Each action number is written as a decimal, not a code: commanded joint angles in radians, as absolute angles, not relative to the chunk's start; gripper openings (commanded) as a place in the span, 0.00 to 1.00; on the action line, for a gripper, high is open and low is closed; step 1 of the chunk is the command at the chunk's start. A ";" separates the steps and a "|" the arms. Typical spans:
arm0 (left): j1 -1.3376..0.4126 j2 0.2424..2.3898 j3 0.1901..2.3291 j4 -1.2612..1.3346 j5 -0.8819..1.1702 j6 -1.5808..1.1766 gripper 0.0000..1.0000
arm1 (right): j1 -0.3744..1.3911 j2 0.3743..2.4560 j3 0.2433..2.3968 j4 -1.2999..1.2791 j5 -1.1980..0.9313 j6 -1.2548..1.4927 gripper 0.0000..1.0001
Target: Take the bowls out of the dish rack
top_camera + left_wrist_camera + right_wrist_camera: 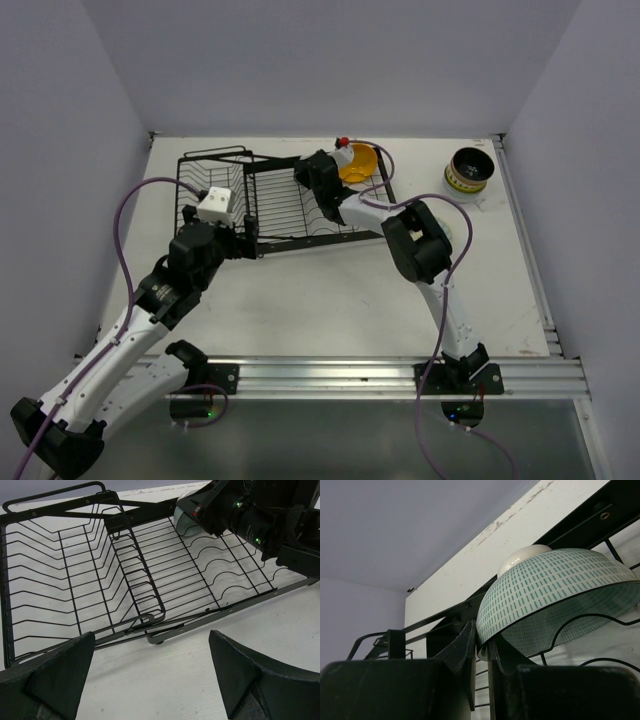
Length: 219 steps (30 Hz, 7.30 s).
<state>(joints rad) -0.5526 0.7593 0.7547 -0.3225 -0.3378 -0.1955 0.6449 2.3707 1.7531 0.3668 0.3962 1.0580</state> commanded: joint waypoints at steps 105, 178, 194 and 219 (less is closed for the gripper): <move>-0.557 0.782 0.755 -0.298 -0.471 -0.169 1.00 | 0.195 1.425 1.441 -0.891 -0.003 0.176 0.00; -0.558 0.762 0.756 -0.299 -0.416 -0.172 1.00 | 0.325 1.773 1.384 -0.006 0.049 0.951 0.77; -0.557 0.776 0.756 -0.290 -0.371 -0.173 1.00 | 0.337 2.062 1.646 0.003 0.173 1.118 0.80; -0.557 0.767 0.755 -0.287 -0.350 -0.169 1.00 | 0.350 2.129 1.623 0.041 0.193 1.172 0.36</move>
